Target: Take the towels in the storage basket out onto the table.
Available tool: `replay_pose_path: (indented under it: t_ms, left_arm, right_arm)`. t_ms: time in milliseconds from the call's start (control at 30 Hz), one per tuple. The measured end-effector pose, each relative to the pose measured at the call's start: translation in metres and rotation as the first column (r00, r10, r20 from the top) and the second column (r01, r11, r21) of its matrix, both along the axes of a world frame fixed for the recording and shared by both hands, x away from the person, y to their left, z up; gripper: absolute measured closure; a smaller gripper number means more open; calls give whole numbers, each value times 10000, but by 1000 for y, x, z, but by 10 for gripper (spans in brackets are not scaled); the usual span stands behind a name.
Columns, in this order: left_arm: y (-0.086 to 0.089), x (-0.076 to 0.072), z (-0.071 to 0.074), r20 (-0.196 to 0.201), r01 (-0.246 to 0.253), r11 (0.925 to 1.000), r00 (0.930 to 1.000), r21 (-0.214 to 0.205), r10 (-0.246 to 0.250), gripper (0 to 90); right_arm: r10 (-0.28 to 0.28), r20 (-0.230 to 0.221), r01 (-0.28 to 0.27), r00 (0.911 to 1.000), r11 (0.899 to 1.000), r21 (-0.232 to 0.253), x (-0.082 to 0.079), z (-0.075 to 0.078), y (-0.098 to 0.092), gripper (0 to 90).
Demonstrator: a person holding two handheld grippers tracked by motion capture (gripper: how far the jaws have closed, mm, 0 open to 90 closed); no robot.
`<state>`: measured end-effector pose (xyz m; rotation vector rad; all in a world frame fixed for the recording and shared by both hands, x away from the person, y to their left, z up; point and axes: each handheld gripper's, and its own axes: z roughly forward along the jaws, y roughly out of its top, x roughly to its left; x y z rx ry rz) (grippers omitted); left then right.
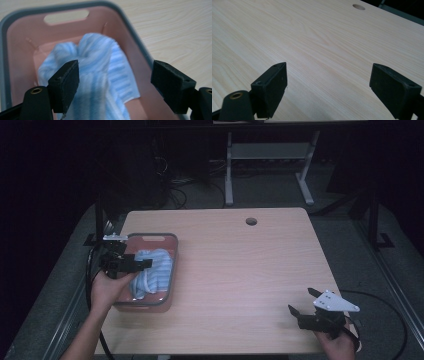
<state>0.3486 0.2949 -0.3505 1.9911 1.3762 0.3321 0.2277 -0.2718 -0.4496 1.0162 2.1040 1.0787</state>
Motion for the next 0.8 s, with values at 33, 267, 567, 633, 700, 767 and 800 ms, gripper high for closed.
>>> replay_pose_path:
  t_ms: [33, 267, 567, 633, 700, 767, 800]
  left_arm:
    - [0, 0, 0, 0, 0, 10000, 10000, 0, 0, 235]
    - [-2, 7, -19, -456, -293, 9982, 9985, 532, 318, 254]
    - [-14, 18, -37, -859, -608, 9896, 9937, 1307, 724, 298]
    - [-16, 21, -40, -994, -605, 9879, 9922, 1425, 751, 306]
    - [-18, 23, -44, -1196, -572, 9860, 9899, 1566, 764, 311]
    - [-21, 25, -48, -1368, -480, 9831, 9879, 1764, 728, 320]
    - [-21, 25, -48, -1368, -480, 9831, 9879, 1764, 728, 324]
  right_arm:
    - [0, 0, 0, 10000, 10000, 0, 0, 0, 0, 141]
    - [87, 17, -87, 10000, 10000, -31, 1, -1, 2, 141]
    - [41, 10, -41, 10000, 10000, 4, 0, 0, 0, 142]
    - [21, 41, -21, 10000, 10000, 42, 0, 0, -1, 141]
    - [31, 64, -31, 10000, 10000, 31, 0, 1, -1, 141]
    - [49, 80, -49, 10000, 10000, 12, 0, 1, -2, 142]
    - [55, 70, -55, 10000, 10000, 10, 0, 1, -2, 141]
